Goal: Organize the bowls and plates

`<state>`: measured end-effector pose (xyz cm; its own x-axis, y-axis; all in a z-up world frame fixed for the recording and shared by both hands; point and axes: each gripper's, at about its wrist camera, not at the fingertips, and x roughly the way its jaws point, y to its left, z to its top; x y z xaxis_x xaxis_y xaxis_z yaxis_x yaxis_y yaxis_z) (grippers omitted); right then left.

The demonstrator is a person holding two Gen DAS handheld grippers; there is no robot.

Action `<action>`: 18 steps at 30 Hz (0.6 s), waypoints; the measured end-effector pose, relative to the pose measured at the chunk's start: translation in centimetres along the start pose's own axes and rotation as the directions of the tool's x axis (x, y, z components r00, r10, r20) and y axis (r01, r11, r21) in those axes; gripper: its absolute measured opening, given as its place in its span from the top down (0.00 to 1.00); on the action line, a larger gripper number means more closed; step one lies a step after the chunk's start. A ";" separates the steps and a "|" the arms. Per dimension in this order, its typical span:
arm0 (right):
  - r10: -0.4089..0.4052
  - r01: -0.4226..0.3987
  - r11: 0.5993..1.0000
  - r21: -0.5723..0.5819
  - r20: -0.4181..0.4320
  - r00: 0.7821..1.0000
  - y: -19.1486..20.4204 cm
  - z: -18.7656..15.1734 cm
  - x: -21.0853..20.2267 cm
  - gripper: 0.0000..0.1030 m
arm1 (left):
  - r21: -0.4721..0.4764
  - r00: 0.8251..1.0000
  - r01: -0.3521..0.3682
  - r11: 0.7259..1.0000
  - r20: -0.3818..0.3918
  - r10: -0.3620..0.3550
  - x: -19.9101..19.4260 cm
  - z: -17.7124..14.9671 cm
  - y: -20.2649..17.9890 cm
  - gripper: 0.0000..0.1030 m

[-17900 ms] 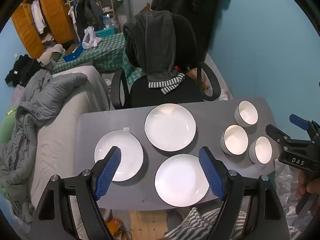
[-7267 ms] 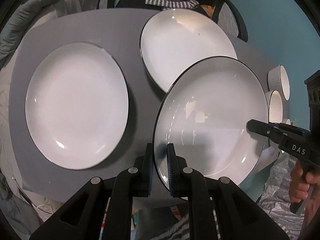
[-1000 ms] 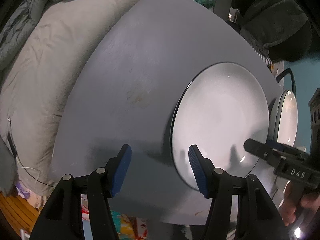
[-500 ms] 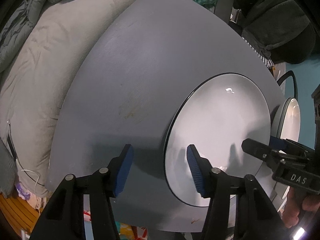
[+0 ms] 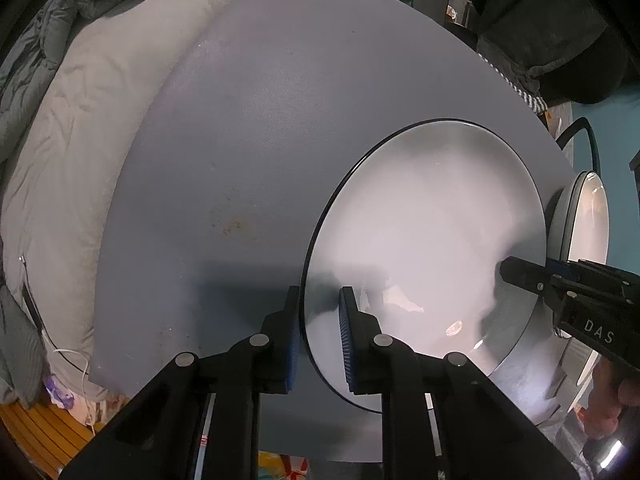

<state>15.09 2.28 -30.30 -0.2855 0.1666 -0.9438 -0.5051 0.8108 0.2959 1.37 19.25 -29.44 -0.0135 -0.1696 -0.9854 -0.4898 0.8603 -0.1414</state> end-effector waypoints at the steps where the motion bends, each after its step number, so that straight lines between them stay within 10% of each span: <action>1: 0.003 -0.003 1.000 -0.003 -0.001 1.000 -0.1 0.0 -0.1 0.80 | -0.003 1.000 0.003 1.000 -0.001 -0.003 0.0 0.0 0.1 0.83; 18: -0.012 0.011 0.999 0.052 0.012 1.000 -0.1 -0.1 0.0 0.83 | 0.022 1.000 -0.013 1.000 -0.021 0.013 0.6 0.7 -1.0 0.84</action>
<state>15.02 2.15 -30.31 -0.2701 0.1634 -0.9489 -0.4652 0.8407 0.2772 2.46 18.58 -29.94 -0.0386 -0.1686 -0.9849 -0.4701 0.8729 -0.1310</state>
